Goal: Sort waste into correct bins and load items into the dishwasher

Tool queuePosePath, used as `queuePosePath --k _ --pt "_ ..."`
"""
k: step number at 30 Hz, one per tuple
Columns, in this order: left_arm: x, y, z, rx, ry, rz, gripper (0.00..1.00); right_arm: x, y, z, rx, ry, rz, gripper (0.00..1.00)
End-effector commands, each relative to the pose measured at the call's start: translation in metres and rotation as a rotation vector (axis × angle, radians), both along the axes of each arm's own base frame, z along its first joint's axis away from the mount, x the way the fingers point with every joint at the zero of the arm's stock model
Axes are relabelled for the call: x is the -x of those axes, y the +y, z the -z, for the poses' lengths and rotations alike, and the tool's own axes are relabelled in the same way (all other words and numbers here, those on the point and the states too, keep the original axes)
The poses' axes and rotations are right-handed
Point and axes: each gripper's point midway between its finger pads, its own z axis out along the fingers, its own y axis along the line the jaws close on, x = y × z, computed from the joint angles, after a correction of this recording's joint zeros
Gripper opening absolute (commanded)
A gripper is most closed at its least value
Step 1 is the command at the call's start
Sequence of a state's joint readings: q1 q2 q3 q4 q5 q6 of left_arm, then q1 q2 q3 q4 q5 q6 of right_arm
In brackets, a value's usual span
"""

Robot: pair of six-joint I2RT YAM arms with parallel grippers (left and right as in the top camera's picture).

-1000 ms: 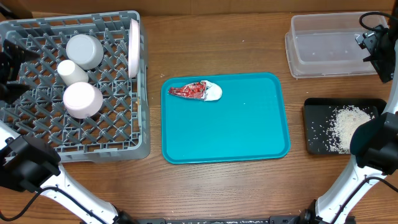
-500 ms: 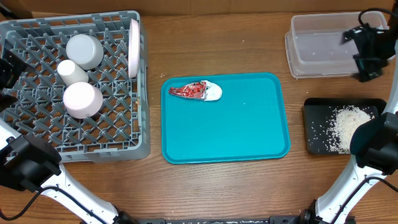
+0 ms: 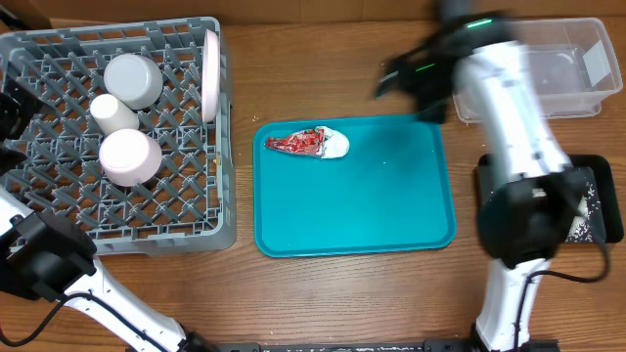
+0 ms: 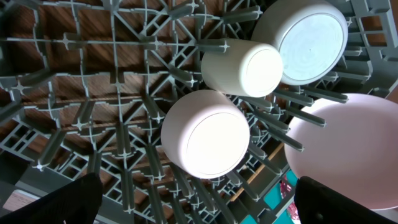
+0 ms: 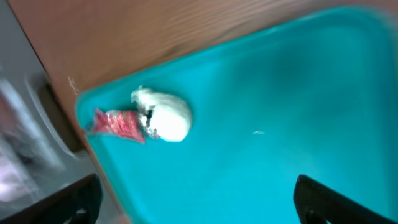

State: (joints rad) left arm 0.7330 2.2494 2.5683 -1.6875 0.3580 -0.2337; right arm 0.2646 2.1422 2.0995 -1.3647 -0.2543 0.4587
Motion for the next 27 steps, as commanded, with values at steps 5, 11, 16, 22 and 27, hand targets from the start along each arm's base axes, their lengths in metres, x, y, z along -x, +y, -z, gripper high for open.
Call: queuePosePath --k 5,11,16,22,27 --pt "0.001 -0.003 -0.007 -0.016 -0.004 -0.004 1.0 0.016 0.065 0.042 0.2 -0.125 -0.078 1.0" --pt "0.001 -0.003 -0.007 -0.016 -0.004 -0.004 1.0 0.015 0.056 0.06 0.231 -0.111 -0.025 0.77" --pt "0.001 -0.003 -0.007 -0.016 -0.004 -0.004 1.0 0.014 0.045 0.073 0.254 -0.077 -0.009 0.77" --pt "0.001 -0.003 -0.007 -0.016 -0.004 -0.004 1.0 0.005 0.052 0.093 0.244 -0.08 -0.013 0.74" --pt "0.001 -0.003 -0.007 -0.016 -0.004 -0.004 1.0 0.003 0.056 0.115 0.24 -0.053 -0.019 0.68"
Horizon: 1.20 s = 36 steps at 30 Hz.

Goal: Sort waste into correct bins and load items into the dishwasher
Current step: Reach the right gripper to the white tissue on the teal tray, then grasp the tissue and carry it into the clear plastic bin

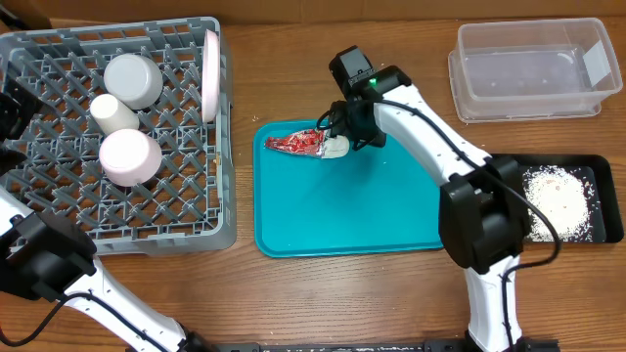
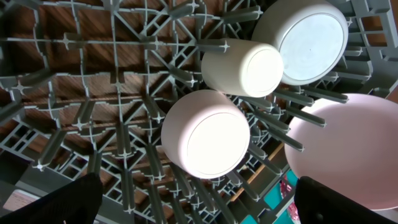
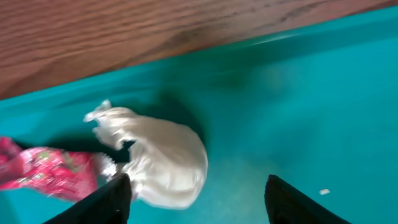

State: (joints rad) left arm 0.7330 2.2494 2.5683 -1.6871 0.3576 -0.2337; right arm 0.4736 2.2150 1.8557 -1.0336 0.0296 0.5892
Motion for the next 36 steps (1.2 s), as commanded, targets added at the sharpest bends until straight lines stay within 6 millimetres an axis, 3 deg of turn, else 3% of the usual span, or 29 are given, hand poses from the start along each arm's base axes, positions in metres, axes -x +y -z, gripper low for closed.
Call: queuePosePath --k 1,4,8,10,13,14,17,20,27,29,32,36 --pt "0.001 -0.003 -0.007 -0.015 -0.004 -0.004 1.0 0.002 0.002 0.021 0.006 0.037 0.002 0.67" --pt "0.001 -0.003 -0.007 -0.015 -0.004 -0.004 1.0 0.004 0.008 0.032 -0.018 0.06 -0.006 0.58" --pt "0.001 -0.003 -0.007 -0.015 -0.004 -0.004 1.0 0.005 0.01 0.043 -0.023 0.082 -0.004 0.56" --pt "0.001 -0.003 -0.007 -0.015 -0.004 -0.004 1.0 0.006 0.01 0.047 -0.02 0.087 -0.004 0.49" --pt "0.001 -0.003 -0.007 -0.015 -0.004 -0.004 1.0 0.007 0.008 0.046 -0.013 0.094 -0.002 0.23" --pt "0.001 -0.003 -0.007 -0.015 -0.004 -0.004 1.0 0.007 0.005 0.044 -0.011 0.099 0.003 0.04" --pt "0.001 -0.003 -0.007 -0.015 -0.004 -0.004 1.0 0.008 -0.007 0.033 0.001 0.115 0.023 0.04" --pt "0.001 -0.003 -0.007 -0.015 -0.004 -0.004 1.0 0.002 -0.029 0.009 0.027 0.107 0.065 0.04" --pt "0.001 -0.003 -0.007 -0.015 -0.004 -0.004 1.0 -0.015 -0.096 -0.081 0.066 0.016 0.138 0.04" --pt "0.001 -0.003 -0.007 -0.015 -0.004 -0.004 1.0 -0.016 -0.111 -0.097 0.07 0.004 0.129 0.04" --pt "0.001 -0.003 -0.007 -0.015 -0.004 -0.004 1.0 -0.016 -0.133 -0.11 0.085 0.002 0.109 0.04" --pt "0.001 -0.003 -0.007 -0.015 -0.004 -0.004 1.0 -0.011 -0.148 -0.11 0.1 0.031 0.102 0.04"
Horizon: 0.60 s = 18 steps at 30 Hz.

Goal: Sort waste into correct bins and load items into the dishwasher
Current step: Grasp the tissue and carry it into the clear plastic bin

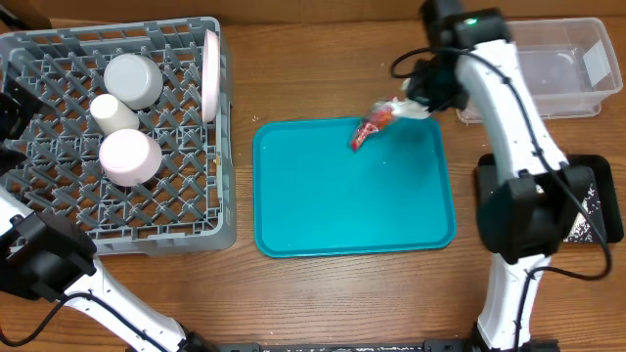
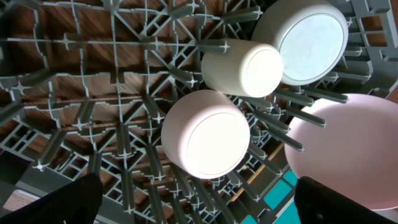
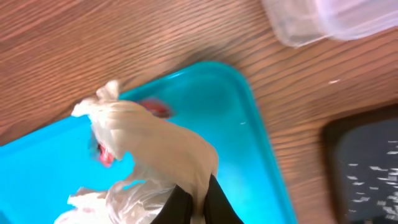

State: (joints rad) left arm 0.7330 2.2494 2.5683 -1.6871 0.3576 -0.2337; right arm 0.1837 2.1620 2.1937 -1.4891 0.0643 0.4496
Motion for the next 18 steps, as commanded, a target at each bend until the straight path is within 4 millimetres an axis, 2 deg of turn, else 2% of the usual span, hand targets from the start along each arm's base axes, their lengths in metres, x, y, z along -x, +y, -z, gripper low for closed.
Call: queuePosePath --k 1,4,7,12,18 --pt "0.001 -0.003 -0.007 -0.015 -0.004 -0.004 1.0 0.002 -0.004 -0.007 0.021 -0.005 -0.058 0.04" --pt "0.001 -0.003 -0.007 -0.015 -0.004 -0.004 1.0 0.001 -0.011 -0.008 0.056 -0.012 -0.05 0.04" --pt "0.001 -0.003 -0.007 -0.015 -0.004 -0.004 1.0 -0.009 -0.029 -0.012 0.139 -0.06 0.028 0.04" --pt "0.001 -0.003 -0.007 -0.015 -0.004 -0.004 1.0 -0.029 -0.078 -0.026 0.284 -0.18 0.231 0.04" --pt "0.001 -0.003 -0.007 -0.015 -0.004 -0.004 1.0 -0.057 -0.122 -0.035 0.24 -0.295 0.346 0.04"
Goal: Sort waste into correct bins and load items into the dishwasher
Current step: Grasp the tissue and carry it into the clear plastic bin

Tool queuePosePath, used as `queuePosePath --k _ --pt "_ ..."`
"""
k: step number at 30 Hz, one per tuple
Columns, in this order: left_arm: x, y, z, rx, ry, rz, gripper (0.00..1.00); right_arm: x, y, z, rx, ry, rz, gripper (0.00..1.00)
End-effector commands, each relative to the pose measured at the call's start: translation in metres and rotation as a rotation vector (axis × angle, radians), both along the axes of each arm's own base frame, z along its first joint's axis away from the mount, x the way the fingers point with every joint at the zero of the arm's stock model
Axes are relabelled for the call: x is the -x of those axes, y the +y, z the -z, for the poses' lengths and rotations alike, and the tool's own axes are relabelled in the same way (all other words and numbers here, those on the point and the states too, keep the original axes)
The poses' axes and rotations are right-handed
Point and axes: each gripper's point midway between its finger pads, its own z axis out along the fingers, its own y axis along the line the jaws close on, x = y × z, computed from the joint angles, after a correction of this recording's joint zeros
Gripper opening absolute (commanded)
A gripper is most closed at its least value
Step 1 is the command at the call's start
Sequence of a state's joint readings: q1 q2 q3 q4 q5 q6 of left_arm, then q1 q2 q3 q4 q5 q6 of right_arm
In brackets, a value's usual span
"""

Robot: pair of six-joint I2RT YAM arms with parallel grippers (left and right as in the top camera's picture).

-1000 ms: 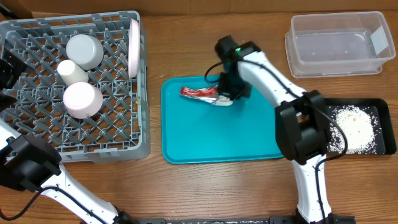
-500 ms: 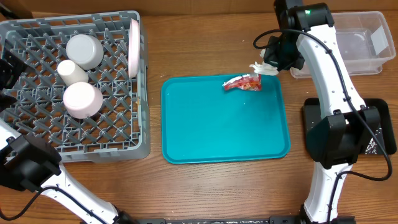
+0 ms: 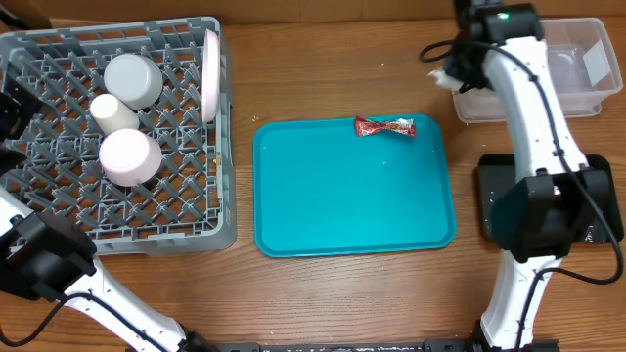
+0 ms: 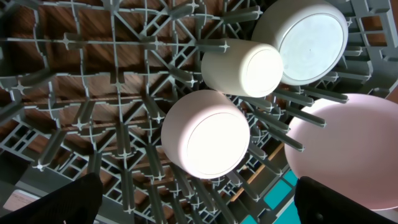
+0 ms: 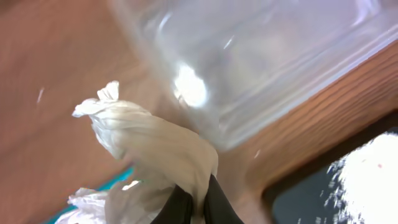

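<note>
My right gripper [image 3: 445, 76] is shut on a crumpled white tissue [image 5: 146, 146], held above the wood at the left edge of the clear plastic bin [image 5: 261, 56]. A red candy wrapper [image 3: 384, 126] lies alone on the teal tray [image 3: 352, 205], near its far right corner. The grey dish rack [image 3: 59, 210] at the left holds two white cups [image 4: 242, 67], a pink cup [image 4: 206, 134] and a pink plate [image 4: 345, 149]. My left gripper [image 4: 199, 205] stands open over the rack with nothing between its fingers.
A black tray [image 5: 351, 180] with white crumbs lies at the right edge, partly hidden under my right arm in the overhead view. The clear bin [image 3: 533, 64] stands at the back right. Bare wood separates rack, tray and bins.
The right gripper has moved right, from over the tray's far right corner to the clear bin's left edge, still holding the tissue. The red wrapper that hung with it now lies on the tray.
Tissue and wrapper lay together at the tray's far left while my right arm was near the clear bin. Then the gripper was open at the tissue. Then it held both up over the tray's far right. Now only the tissue is held. The left arm has not moved.
</note>
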State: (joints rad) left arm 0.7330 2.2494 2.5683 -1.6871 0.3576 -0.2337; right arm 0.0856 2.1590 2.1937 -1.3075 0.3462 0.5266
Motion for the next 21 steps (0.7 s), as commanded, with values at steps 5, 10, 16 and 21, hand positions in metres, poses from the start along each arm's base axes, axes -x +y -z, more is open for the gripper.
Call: queuePosePath --k 5,10,16,21 --pt "0.001 -0.003 -0.007 -0.015 -0.004 -0.004 1.0 -0.03 -0.07 -0.023 -0.014 -0.192 0.161 0.04" --pt "0.001 -0.003 -0.007 -0.015 -0.004 -0.004 1.0 -0.046 -0.098 -0.027 -0.01 -0.286 0.21 0.59" --pt "0.001 -0.003 -0.007 -0.015 -0.004 -0.004 1.0 -0.037 -0.095 -0.019 -0.027 -0.232 0.203 1.0" --pt "0.001 -0.003 -0.007 -0.015 -0.004 -0.004 1.0 -0.022 -0.035 0.002 -0.339 -0.11 0.059 0.93"
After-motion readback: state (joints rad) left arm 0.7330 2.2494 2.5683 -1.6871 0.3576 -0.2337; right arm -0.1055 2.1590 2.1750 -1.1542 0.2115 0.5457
